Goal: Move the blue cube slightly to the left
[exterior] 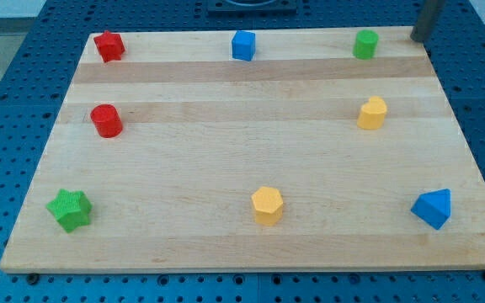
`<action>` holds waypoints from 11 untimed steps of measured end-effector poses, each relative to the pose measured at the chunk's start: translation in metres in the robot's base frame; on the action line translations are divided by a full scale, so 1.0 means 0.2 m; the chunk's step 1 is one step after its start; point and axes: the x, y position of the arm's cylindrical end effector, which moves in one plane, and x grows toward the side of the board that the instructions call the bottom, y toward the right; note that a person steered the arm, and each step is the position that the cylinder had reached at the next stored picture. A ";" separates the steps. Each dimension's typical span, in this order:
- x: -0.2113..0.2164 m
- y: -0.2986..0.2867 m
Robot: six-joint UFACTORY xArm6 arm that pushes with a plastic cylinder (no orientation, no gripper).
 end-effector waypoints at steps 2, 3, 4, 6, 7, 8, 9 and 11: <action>-0.10 -0.63; -0.04 -1.03; 0.14 -1.28; 0.20 -1.58; 0.14 -1.43; 0.04 -1.46; 0.04 -1.71; 0.06 -1.89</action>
